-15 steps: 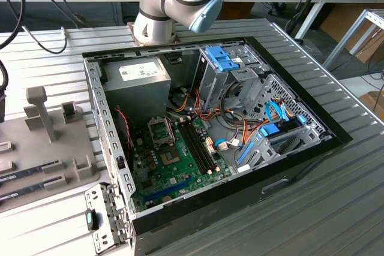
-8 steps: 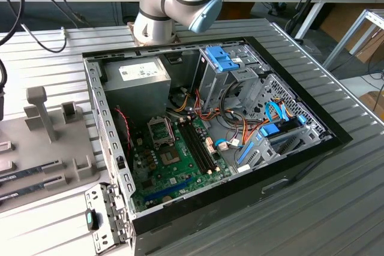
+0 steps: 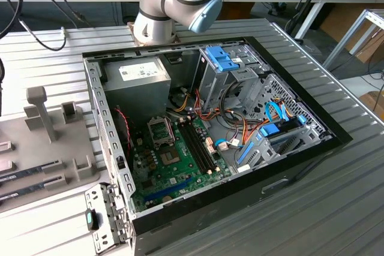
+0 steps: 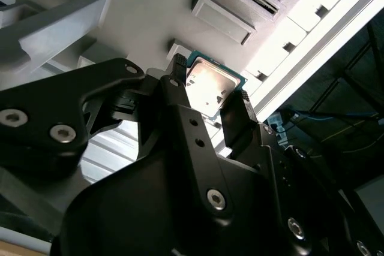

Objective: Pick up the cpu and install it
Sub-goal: 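Pick up the cpu and move it towards the insertion slot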

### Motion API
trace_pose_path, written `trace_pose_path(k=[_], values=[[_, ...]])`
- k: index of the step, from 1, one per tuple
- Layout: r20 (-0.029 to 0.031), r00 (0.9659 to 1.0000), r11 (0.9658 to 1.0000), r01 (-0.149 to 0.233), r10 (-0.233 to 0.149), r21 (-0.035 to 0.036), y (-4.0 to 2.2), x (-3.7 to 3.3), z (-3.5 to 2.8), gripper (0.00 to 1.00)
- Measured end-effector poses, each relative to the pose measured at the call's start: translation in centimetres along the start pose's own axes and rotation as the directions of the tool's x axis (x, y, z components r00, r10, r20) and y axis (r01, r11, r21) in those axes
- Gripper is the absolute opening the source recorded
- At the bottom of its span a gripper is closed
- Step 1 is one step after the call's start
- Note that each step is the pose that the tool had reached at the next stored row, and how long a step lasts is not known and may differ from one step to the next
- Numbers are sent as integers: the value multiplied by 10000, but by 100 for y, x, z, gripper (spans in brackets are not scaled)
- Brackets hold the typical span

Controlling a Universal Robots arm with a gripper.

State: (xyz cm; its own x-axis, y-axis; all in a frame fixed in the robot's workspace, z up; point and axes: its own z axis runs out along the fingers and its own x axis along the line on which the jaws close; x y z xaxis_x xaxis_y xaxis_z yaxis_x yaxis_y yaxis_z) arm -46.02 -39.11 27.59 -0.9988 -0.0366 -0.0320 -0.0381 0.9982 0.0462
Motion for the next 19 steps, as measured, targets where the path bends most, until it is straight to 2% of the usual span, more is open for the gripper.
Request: trace_pose_path(k=[19], values=[[3, 10000, 9999, -4, 4, -112, 6, -4, -136, 47]])
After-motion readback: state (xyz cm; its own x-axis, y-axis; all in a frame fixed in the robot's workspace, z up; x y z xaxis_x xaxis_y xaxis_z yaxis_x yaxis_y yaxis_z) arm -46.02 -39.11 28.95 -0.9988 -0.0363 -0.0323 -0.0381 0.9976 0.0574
